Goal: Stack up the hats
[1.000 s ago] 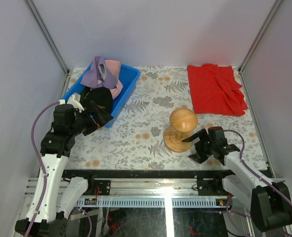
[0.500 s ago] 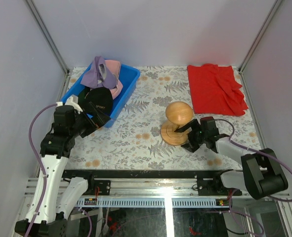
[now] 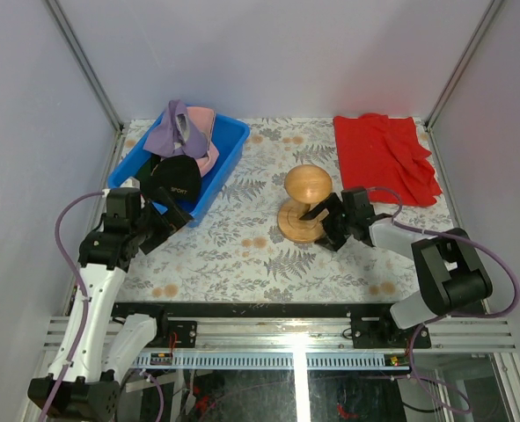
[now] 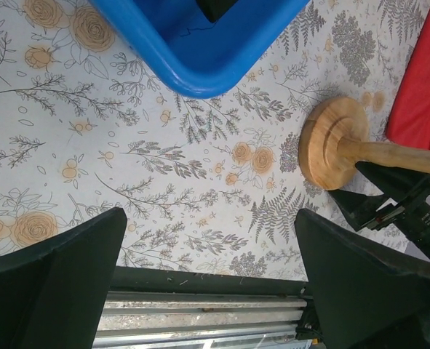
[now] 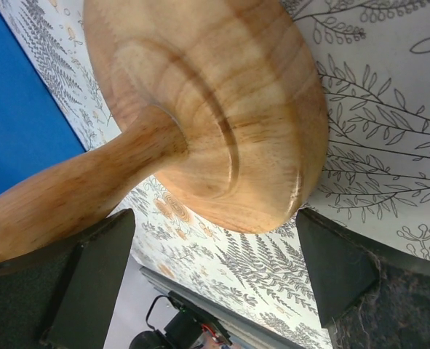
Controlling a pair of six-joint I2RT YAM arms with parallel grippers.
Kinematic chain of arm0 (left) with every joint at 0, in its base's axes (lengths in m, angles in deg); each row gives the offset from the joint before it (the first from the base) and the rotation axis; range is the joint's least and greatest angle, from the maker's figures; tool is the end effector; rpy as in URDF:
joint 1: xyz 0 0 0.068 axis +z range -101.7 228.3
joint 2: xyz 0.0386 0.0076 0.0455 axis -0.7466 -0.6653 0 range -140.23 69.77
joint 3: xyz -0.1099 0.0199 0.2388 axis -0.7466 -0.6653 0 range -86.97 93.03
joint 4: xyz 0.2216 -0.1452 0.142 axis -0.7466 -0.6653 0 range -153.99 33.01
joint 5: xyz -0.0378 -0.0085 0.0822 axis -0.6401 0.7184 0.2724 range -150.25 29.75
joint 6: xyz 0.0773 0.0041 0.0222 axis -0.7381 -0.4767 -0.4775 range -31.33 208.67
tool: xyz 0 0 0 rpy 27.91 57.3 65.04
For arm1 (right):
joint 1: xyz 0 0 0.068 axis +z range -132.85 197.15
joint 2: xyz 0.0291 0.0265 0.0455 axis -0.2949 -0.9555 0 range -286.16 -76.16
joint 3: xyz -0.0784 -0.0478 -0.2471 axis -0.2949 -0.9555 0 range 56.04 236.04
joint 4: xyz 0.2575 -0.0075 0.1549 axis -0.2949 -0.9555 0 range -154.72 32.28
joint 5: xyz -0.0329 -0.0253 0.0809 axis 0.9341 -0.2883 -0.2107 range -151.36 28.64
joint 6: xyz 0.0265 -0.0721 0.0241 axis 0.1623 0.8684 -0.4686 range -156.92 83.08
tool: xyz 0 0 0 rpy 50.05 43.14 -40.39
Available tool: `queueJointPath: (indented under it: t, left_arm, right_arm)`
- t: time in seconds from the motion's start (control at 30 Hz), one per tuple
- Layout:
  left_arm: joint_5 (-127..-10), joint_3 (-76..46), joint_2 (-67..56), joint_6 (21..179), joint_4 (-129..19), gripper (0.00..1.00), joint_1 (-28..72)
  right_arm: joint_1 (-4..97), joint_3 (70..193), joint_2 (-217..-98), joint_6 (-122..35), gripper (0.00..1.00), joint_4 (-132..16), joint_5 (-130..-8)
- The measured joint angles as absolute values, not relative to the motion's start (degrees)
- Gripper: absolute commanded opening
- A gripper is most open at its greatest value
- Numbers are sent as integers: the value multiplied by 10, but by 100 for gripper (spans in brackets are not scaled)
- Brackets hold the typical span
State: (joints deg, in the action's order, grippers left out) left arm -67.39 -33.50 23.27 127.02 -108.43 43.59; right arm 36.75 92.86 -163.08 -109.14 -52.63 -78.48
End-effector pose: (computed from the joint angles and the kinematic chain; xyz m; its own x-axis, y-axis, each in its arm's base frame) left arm 0.2225 -0.0270 0.2922 -0.6528 -0.5641 -0.5056 -0.3000 0.8054 -0.5113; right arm 0.3091 0.1318 0.0870 -0.6954 0.7184 -0.0175 0.4768 0.4795 0.7367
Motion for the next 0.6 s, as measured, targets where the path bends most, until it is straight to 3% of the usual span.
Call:
queueJointPath:
  t: [0.33,0.6]
  left_arm:
    - [-679,-249,119,1237,-1080,99,436]
    - [-638,-202,77,1212,-1070,84,471]
  right_arm:
    - [376,962,-1482,-1000,100,-679,-766]
    - [382,969,-1358,-969,99,-754,-760]
